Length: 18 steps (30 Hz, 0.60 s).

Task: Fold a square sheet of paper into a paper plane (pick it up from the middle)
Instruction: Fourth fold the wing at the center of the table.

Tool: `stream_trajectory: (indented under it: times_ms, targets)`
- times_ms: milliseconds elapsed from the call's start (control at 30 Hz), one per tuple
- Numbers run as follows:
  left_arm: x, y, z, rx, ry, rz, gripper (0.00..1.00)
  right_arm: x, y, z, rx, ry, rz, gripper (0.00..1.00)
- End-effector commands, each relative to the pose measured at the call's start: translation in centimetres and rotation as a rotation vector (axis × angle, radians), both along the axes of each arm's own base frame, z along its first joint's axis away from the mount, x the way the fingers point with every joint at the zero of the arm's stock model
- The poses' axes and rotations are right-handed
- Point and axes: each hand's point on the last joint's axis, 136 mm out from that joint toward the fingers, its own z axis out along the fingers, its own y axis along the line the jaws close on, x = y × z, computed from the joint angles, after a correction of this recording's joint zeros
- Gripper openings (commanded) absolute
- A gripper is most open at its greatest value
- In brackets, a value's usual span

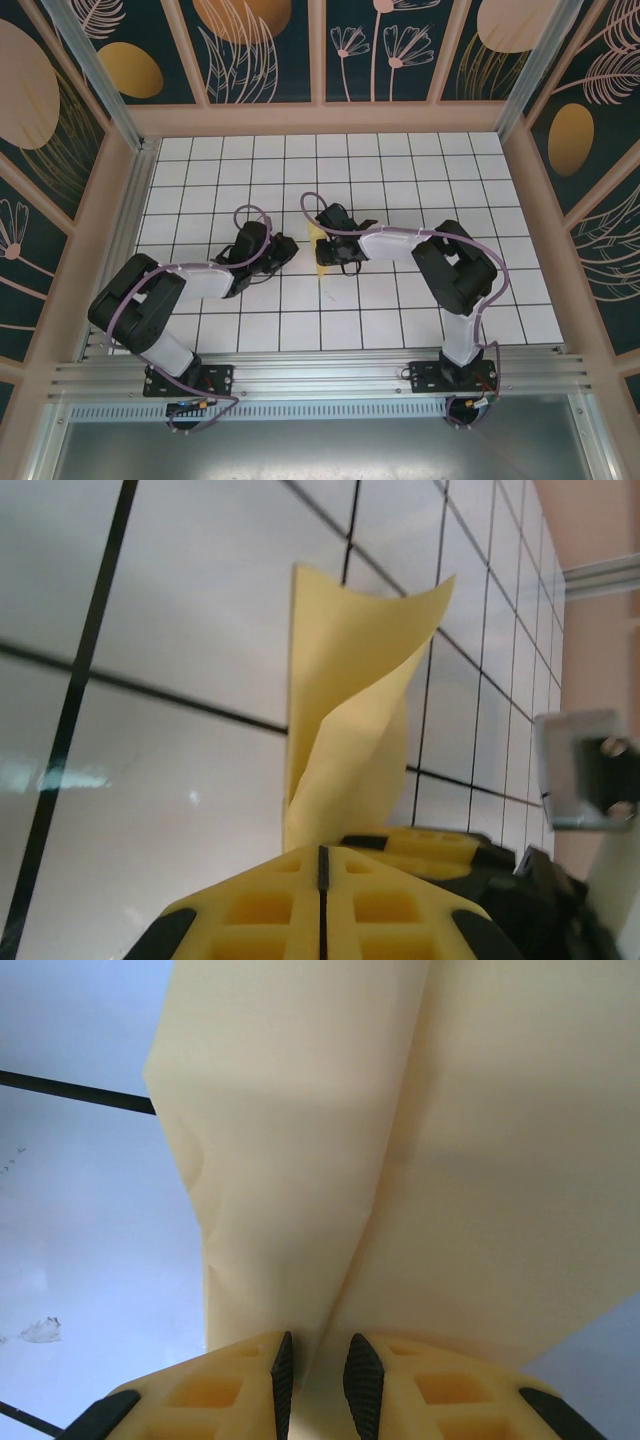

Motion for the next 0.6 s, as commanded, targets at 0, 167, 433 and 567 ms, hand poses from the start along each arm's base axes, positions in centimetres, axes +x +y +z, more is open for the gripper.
stream_trajectory:
  times_ms: [0, 167, 433, 567]
  targets:
    - [-1.6, -2.6, 1.8, -0.157, -0.005, -0.069, 0.04, -4.4, -4.9, -7.8, -0.208, 0.211, -0.026, 0.27]
    - [-3.4, -4.9, 0.9, -0.225, 0.032, -0.124, 0.00, -4.5, -4.7, -7.8, -0.199, 0.216, -0.030, 0.27]
    - [-3.6, -5.8, -1.2, -0.302, 0.089, -0.116, 0.00, -4.5, -4.4, -7.8, -0.182, 0.227, -0.029, 0.26]
    - [-3.9, -5.3, -2.6, -0.235, 0.125, -0.105, 0.00, -4.4, -4.3, -7.6, -0.176, 0.227, -0.032, 0.26]
